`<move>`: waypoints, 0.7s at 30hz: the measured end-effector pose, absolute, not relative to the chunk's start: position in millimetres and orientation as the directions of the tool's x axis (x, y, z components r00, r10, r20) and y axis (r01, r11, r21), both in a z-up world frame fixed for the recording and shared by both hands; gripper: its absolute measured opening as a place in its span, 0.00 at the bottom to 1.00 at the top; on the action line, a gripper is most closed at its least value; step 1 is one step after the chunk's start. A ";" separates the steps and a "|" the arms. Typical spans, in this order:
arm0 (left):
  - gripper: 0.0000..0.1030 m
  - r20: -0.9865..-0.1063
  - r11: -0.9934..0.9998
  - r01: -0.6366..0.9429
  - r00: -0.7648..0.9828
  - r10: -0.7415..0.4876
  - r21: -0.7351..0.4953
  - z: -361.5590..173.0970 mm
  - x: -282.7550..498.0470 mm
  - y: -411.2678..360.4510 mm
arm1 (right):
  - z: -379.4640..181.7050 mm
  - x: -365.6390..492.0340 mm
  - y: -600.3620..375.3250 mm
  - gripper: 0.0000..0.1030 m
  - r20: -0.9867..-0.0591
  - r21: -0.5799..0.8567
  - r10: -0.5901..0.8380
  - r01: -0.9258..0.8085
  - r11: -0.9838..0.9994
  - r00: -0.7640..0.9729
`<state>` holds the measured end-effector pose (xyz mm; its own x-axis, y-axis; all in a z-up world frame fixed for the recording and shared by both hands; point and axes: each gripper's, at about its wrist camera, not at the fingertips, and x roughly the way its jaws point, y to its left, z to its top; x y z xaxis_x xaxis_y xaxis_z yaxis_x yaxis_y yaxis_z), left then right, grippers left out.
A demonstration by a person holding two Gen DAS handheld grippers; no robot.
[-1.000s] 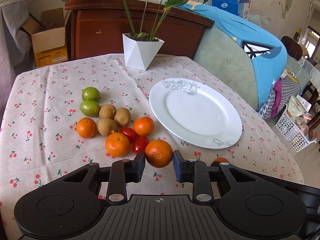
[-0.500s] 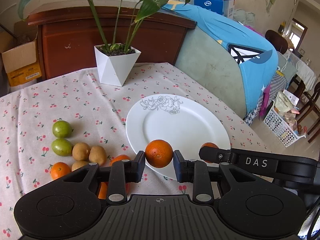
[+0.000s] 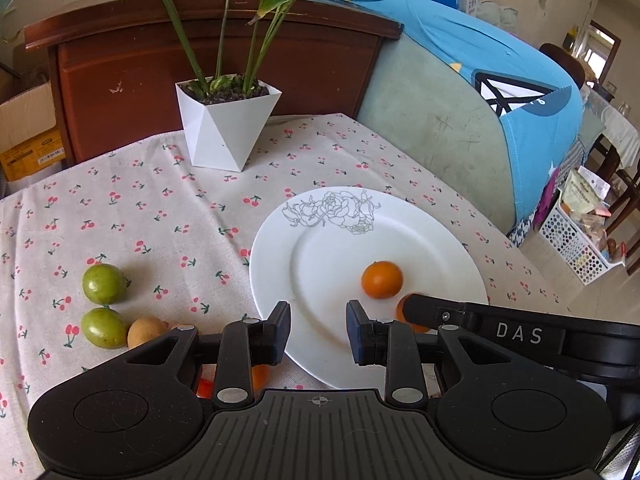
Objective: Organize fruits
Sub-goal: 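Carry both oranges onto the white plate and open both grippers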
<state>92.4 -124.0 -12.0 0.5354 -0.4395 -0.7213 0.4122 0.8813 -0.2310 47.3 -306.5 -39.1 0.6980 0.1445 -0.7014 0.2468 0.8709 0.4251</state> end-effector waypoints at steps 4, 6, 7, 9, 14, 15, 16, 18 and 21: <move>0.30 -0.714 0.881 0.408 0.542 -0.444 -0.239 -4.8 91.5 -120.5 | -37.8 46.1 -310.8 0.34 -0.688 0.472 0.168 0.259 0.843 0.706; 0.38 -0.714 0.888 0.396 0.549 -0.433 -0.234 -0.3 90.8 -116.5 | -35.0 45.5 -309.9 0.35 -0.681 0.475 0.169 0.254 0.843 0.712; 0.43 -0.715 0.891 0.390 0.552 -0.430 -0.234 1.6 90.8 -114.2 | -33.6 45.2 -309.1 0.36 -0.677 0.475 0.171 0.248 0.845 0.716; 0.46 -0.708 0.898 0.376 0.568 -0.419 -0.229 7.7 91.1 -107.5 | -30.3 44.2 -306.7 0.39 -0.666 0.477 0.177 0.232 0.848 0.724; 0.58 -0.711 0.914 0.349 0.587 -0.387 -0.208 17.1 93.1 -92.6 | -25.1 43.8 -298.6 0.39 -0.644 0.501 0.222 0.183 0.846 0.732; 0.59 -0.713 0.916 0.341 0.586 -0.384 -0.212 18.0 93.9 -89.1 | -24.4 43.5 -296.5 0.39 -0.640 0.505 0.234 0.171 0.846 0.732; 0.61 -0.717 0.918 0.334 0.585 -0.380 -0.214 18.6 94.7 -86.1 | -23.7 43.2 -294.3 0.39 -0.636 0.508 0.243 0.160 0.846 0.732; 0.62 -0.724 0.924 0.316 0.584 -0.366 -0.213 19.4 96.1 -79.8 | -22.6 42.7 -289.6 0.40 -0.630 0.513 0.261 0.140 0.847 0.731; 0.63 -0.738 0.937 0.286 0.584 -0.337 -0.202 18.3 98.2 -69.6 | -22.9 42.8 -282.0 0.40 -0.629 0.518 0.288 0.113 0.848 0.722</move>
